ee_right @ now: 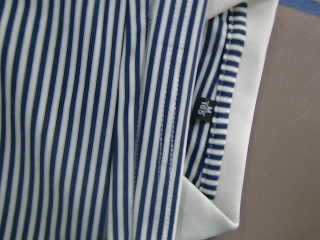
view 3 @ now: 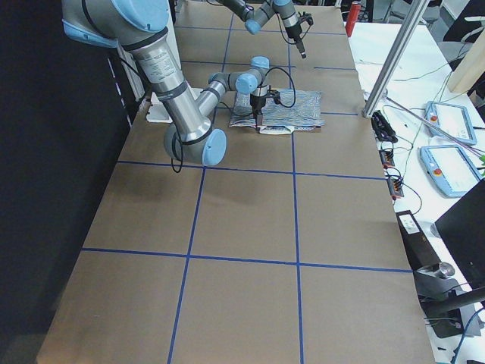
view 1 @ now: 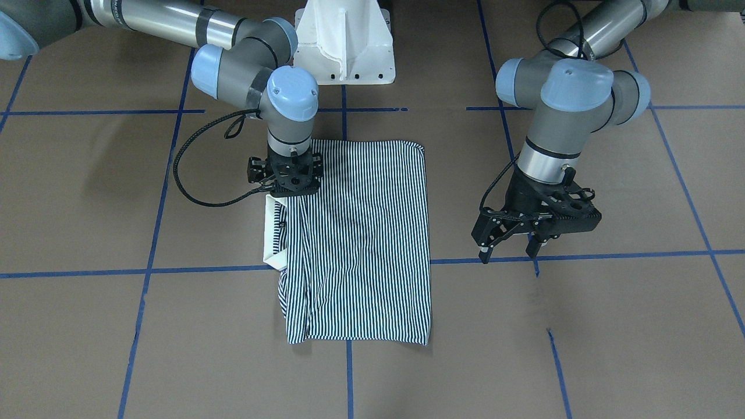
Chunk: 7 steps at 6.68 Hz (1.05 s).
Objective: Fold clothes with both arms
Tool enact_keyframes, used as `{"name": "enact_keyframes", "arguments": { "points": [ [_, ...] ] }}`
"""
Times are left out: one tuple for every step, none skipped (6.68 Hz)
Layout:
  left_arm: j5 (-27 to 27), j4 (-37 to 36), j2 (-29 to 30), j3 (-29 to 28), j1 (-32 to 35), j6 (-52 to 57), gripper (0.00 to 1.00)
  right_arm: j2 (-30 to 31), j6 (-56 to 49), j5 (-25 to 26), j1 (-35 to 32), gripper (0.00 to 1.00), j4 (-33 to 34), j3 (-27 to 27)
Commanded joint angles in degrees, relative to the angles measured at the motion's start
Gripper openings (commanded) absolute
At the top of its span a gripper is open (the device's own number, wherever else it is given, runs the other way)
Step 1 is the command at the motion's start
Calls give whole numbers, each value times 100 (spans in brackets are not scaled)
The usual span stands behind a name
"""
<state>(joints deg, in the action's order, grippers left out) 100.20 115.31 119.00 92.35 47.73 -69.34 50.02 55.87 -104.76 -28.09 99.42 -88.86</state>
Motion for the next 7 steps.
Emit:
{"name": "enact_keyframes", "arguments": {
  "points": [
    [0, 0, 1, 2, 0, 0, 100, 112, -146, -9, -117, 100, 7, -43],
    [0, 0, 27, 37, 0, -18, 100, 365, -356, -44, -240, 100, 51, -278],
    [0, 0, 53, 46, 0, -35, 100, 716, -645, -36, -363, 100, 86, -594],
    [0, 0, 62, 55, 0, -35, 100, 911, -848, -44, -538, 100, 78, -710],
    [0, -9, 80, 55, 0, -35, 100, 956, -1059, -53, -749, 100, 78, -772],
    [9, -9, 88, 55, 0, -44, 100, 922, -1096, -97, -925, 100, 87, -764],
    [9, -9, 88, 55, 0, -44, 100, 713, -1096, -254, -1005, 100, 26, -703]
  ]
}}
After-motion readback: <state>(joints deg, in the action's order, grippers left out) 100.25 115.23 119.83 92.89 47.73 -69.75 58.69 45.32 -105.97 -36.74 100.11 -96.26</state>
